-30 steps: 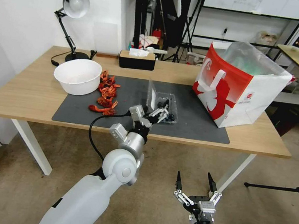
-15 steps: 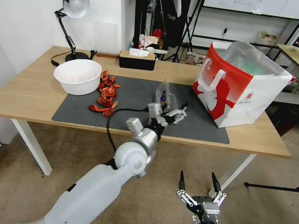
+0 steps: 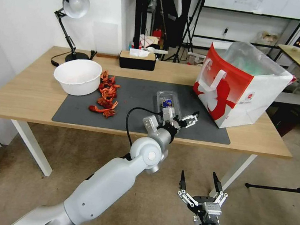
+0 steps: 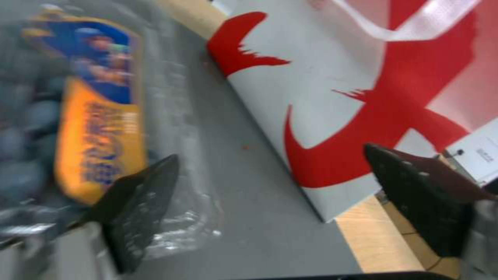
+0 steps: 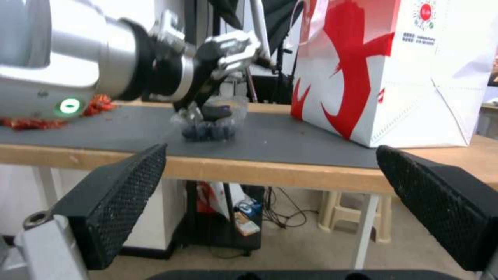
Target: Close the takeout container lid, then place the container into the takeout bag.
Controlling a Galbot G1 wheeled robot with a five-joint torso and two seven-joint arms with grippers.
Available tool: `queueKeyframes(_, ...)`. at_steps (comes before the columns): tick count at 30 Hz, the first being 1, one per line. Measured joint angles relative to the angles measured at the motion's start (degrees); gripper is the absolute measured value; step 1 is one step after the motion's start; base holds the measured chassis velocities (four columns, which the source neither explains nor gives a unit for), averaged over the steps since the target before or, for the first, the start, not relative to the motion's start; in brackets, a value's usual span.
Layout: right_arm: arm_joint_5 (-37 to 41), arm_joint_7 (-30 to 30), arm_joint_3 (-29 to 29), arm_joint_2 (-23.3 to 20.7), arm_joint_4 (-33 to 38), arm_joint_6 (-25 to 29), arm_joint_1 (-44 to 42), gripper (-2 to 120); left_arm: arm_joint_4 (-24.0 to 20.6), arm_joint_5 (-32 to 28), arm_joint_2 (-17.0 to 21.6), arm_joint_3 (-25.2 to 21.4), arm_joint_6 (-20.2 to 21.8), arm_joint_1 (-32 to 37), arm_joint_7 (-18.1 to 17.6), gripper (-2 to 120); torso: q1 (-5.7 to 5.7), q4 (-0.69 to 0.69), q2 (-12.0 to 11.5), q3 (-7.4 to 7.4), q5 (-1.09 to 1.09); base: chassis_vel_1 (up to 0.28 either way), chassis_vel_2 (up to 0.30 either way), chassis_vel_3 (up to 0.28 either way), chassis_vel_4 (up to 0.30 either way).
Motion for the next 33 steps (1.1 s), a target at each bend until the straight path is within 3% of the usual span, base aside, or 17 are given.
queueKeyframes(6, 5.43, -1.30, 0.26, -1.16, 2.46, -4.11, 1.74, 100, -0.48, -1.25, 0.77, -0.96, 0.36, -0.16, -2.27, 60, 0.00, 0.00, 0.00, 0.00, 0.01, 0.000, 0.000, 0.000, 0.000)
queueKeyframes(11, 12.04, -3.13, 1.34, -2.42, 4.41, -7.21, 3.15, 100, -0.66, -1.30, 1.00, -1.13, 0.35, -0.21, -3.08, 49, 0.00, 0.00, 0.00, 0.00, 0.01, 0.000, 0.000, 0.000, 0.000)
queueKeyframes(14, 21.59, -5.16, 3.41, -4.62, 7.13, -12.06, 5.63, 100, -0.88, -1.40, 1.18, -1.34, 0.32, -0.29, -3.75, 35, 0.00, -0.01, 0.00, 0.00, 0.00, 0.000, 0.000, 0.000, 0.000)
queueKeyframes(16, 23.85, -5.40, 3.88, -5.20, 7.67, -13.11, 6.31, 100, -0.88, -1.46, 1.23, -1.38, 0.32, -0.33, -3.92, 32, 0.00, 0.00, 0.00, 0.00, 0.01, 0.000, 0.000, 0.000, 0.000)
queueKeyframes(18, 32.35, -5.55, 5.56, -7.17, 9.60, -17.18, 8.99, 100, -0.88, -1.52, 1.41, -1.45, 0.30, -0.35, -4.25, 19, 0.00, 0.00, 0.00, 0.00, 0.01, 0.000, 0.000, 0.000, 0.000)
queueKeyframes(19, 32.35, -5.55, 5.56, -7.17, 9.60, -17.18, 8.99, 100, -0.88, -1.52, 1.41, -1.45, 0.30, -0.35, -4.25, 19, 0.00, 0.00, 0.00, 0.00, 0.01, 0.000, 0.000, 0.000, 0.000)
queueKeyframes(20, 40.67, -4.47, 6.73, -9.10, 11.19, -20.70, 11.66, 100, -0.87, -1.53, 1.52, -1.48, 0.28, -0.35, -4.41, 13, 0.00, 0.01, 0.00, 0.00, 0.00, 0.000, 0.000, 0.000, 0.000)
queueKeyframes(22, 49.59, -2.62, 7.88, -10.98, 12.51, -24.39, 14.39, 100, -0.86, -1.63, 1.62, -1.55, 0.25, -0.35, -4.47, 4, 0.00, 0.00, 0.00, 0.00, 0.01, 0.000, 0.000, 0.000, 0.000)
queueKeyframes(23, 49.59, -2.62, 7.88, -10.98, 12.51, -24.39, 14.39, 100, -0.86, -1.63, 1.62, -1.55, 0.25, -0.35, -4.47, 4, 0.00, 0.00, 0.00, 0.00, 0.01, 0.000, 0.000, 0.000, 0.000)
queueKeyframes(24, 57.96, -0.41, 8.72, -12.54, 13.70, -27.34, 16.53, 100, -0.85, -1.69, 1.69, -1.56, 0.24, -0.35, -4.52, 0, 0.00, 0.00, 0.00, 0.00, 0.01, 0.000, 0.000, 0.000, 0.000)
queueKeyframes(25, 57.96, -0.41, 8.72, -12.54, 13.70, -27.34, 16.53, 100, -0.84, -1.69, 1.69, -1.57, 0.24, -0.35, -4.52, 0, 0.00, 0.00, 0.00, 0.00, 0.01, 0.000, 0.000, 0.000, 0.000)
queueKeyframes(26, 66.03, 2.48, 9.47, -14.12, 14.48, -30.88, 19.05, 100, -0.73, -1.71, 1.74, -1.58, 0.20, -0.36, -4.58, 0, 0.00, 0.00, 0.00, 0.00, 0.01, 0.000, 0.000, 0.000, 0.000)
queueKeyframes(27, 66.03, 2.48, 9.47, -14.12, 14.48, -30.88, 19.05, 100, -0.73, -1.71, 1.74, -1.58, 0.20, -0.36, -4.58, 0, 0.00, 0.00, 0.00, 0.00, 0.01, 0.000, 0.000, 0.000, 0.000)
queueKeyframes(29, 75.32, 6.52, 9.77, -16.84, 13.81, -35.42, 23.26, 100, -0.46, -1.73, 1.80, -1.58, 0.17, -0.40, -4.59, 0, 0.00, 0.00, 0.00, 0.00, 0.00, 0.000, 0.000, 0.000, 0.000)
queueKeyframes(33, 79.12, 8.69, 9.28, -18.16, 12.25, -37.07, 26.01, 100, -0.27, -1.72, 1.76, -1.58, 0.15, -0.44, -4.64, 0, 0.00, 0.00, 0.00, 0.00, 0.01, 0.000, 0.000, 0.000, 0.000)
